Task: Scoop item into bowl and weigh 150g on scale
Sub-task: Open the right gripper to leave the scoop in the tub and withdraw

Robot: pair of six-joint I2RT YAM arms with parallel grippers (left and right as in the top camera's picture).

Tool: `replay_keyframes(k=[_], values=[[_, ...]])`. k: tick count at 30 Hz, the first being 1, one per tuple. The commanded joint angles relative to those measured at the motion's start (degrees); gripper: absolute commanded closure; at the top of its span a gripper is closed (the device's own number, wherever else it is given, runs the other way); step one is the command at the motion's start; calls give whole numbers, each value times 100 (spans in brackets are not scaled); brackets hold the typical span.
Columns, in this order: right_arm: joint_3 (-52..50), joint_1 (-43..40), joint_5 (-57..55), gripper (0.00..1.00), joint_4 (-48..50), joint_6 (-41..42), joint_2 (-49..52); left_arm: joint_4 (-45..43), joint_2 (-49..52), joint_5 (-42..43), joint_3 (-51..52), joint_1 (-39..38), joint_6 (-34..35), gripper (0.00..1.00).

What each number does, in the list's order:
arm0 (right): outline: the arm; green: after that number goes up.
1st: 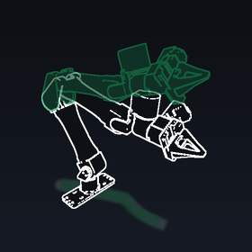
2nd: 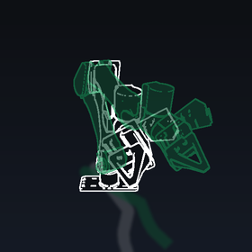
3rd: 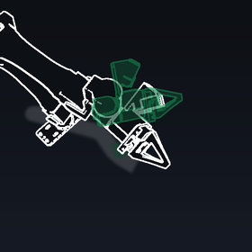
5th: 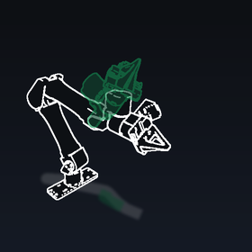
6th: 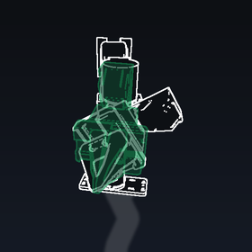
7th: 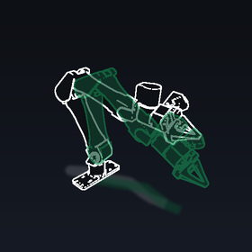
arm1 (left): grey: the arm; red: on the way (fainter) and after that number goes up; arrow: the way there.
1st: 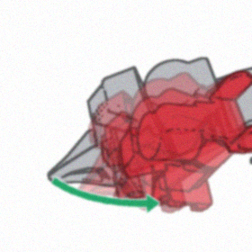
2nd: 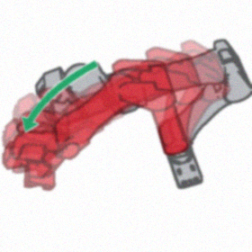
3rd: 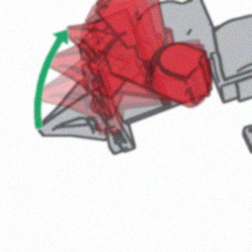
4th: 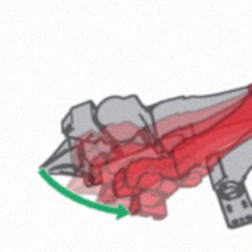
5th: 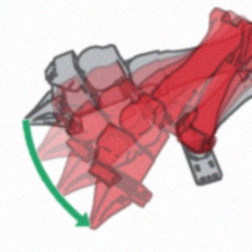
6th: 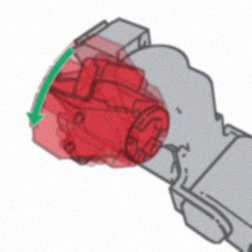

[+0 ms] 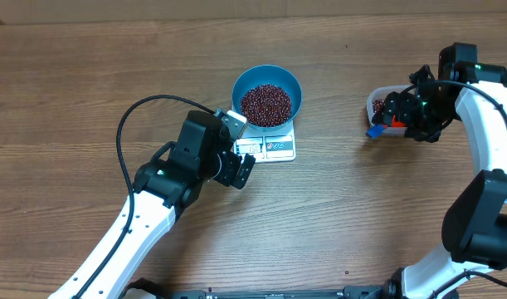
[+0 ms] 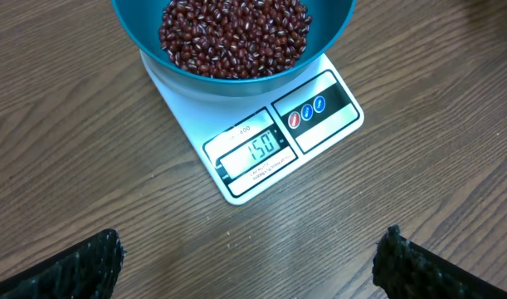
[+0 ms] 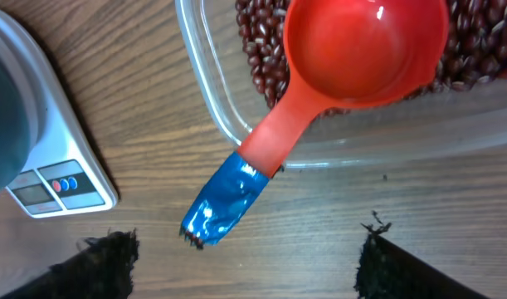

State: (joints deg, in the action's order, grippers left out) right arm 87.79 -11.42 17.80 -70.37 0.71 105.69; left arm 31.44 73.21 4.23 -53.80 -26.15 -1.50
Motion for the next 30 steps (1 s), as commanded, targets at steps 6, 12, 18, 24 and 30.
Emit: replay_keyframes(k=[6,12,18,24,30], values=[[833,50,588,0,-470,101,-686,-17,28,-37,20,24,-24,0],[1204,129,861,0,-1115,114,-1742,-17,28,-35,20,24,-24,0],[1231,129,1180,0,-1370,378,-2673,-17,28,-35,20,24,-24,0],[1231,129,981,0,-1591,378,-3025,-17,28,-35,20,24,-24,0],[1231,129,664,0,-1873,376,-3047,-17,28,-35,20,24,-24,0]])
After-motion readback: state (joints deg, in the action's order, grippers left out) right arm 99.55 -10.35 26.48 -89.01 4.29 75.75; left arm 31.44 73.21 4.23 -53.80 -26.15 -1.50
